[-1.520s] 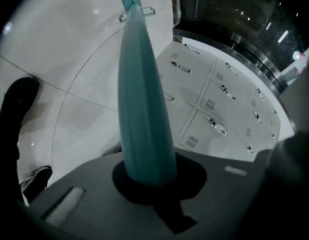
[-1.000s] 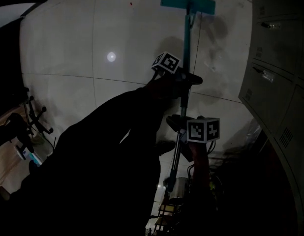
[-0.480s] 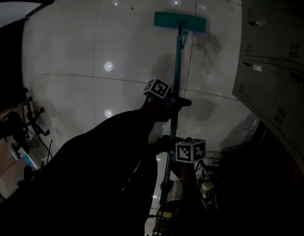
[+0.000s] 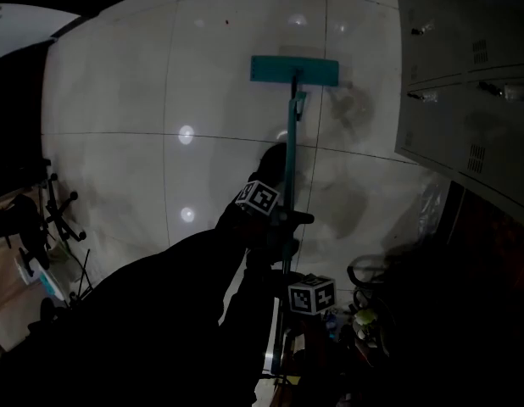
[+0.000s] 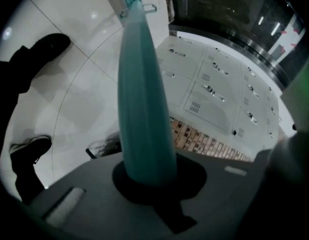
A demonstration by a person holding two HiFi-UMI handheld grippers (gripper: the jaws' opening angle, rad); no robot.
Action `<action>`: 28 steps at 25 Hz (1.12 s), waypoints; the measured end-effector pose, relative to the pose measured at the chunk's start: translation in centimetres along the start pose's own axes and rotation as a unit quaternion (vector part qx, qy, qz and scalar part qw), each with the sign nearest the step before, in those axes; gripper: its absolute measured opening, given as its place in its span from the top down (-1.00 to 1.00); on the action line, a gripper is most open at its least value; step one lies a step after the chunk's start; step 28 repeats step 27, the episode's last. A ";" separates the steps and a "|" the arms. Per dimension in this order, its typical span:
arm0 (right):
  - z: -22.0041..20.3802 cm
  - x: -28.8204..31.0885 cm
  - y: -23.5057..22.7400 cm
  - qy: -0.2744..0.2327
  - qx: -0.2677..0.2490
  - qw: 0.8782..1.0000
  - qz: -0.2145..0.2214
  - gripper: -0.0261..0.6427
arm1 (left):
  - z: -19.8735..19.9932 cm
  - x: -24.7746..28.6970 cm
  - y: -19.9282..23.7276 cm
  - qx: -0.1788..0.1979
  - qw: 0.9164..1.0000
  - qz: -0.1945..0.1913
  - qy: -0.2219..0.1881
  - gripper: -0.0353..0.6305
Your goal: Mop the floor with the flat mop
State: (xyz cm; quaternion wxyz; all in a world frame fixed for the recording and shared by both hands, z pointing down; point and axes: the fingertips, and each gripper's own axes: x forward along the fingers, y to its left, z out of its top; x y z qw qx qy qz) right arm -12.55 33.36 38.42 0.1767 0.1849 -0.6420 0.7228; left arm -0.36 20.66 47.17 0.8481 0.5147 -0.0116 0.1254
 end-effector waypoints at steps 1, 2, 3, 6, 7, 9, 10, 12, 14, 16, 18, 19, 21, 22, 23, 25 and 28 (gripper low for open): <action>-0.9 0.2 0.0 -0.001 0.001 1.000 -0.002 0.58 | -0.9 0.0 0.4 -0.001 1.000 0.001 0.001 0.83; -1.7 0.4 0.0 -0.002 0.002 1.000 -0.006 0.59 | -1.7 0.0 0.9 -0.001 1.000 0.003 0.002 0.84; -2.6 0.6 -0.2 -0.001 0.004 1.000 -0.010 0.59 | -2.4 0.0 1.2 -0.001 1.000 0.004 0.003 0.84; -4.1 1.0 -0.4 -0.002 0.010 1.000 -0.016 0.61 | -3.7 -0.1 2.0 0.001 1.000 0.004 0.010 0.84; -4.2 1.1 -0.1 -0.006 0.010 1.000 -0.014 0.61 | -4.0 -0.1 2.2 0.001 1.000 0.005 0.013 0.84; -4.1 1.2 0.5 -0.010 0.011 1.000 -0.011 0.61 | -4.6 -0.2 2.5 -0.003 1.000 0.010 0.019 0.84; -4.3 1.3 0.6 -0.010 0.013 1.000 -0.012 0.61 | -4.8 -0.3 2.6 -0.005 1.000 0.013 0.020 0.84; -4.2 1.4 0.8 -0.014 0.016 1.000 -0.013 0.61 | -4.9 -0.5 2.6 -0.004 1.000 0.015 0.023 0.84; -4.0 1.6 1.0 -0.019 0.019 1.000 -0.014 0.61 | -4.7 -0.5 2.5 -0.001 1.000 0.017 0.027 0.84; -3.8 1.7 0.9 -0.022 0.021 0.999 -0.013 0.61 | -4.5 -0.5 2.4 0.002 0.999 0.018 0.030 0.84; -3.9 1.8 0.2 -0.024 0.024 0.999 -0.015 0.61 | -4.2 -0.4 2.3 0.003 0.999 0.019 0.032 0.84; -4.0 1.9 -0.1 -0.024 0.024 0.999 -0.018 0.61 | -4.1 -0.3 2.3 0.003 0.999 0.019 0.032 0.84; -4.0 1.9 -0.1 -0.024 0.025 0.999 -0.017 0.61 | -4.0 -0.3 2.2 0.003 0.999 0.019 0.032 0.84; -3.9 1.8 0.0 -0.024 0.025 0.999 -0.016 0.61 | -4.0 -0.3 2.2 0.003 0.999 0.019 0.032 0.84; -3.9 1.8 0.0 -0.024 0.025 0.999 -0.015 0.61 | -4.0 -0.2 2.2 0.003 0.999 0.019 0.031 0.84; -3.9 1.7 0.0 -0.024 0.024 0.999 -0.015 0.61 | -4.0 -0.2 2.2 0.004 0.999 0.019 0.032 0.84; -3.9 1.7 -0.1 -0.024 0.021 0.999 -0.015 0.61 | -4.0 -0.1 2.2 0.006 0.999 0.018 0.033 0.84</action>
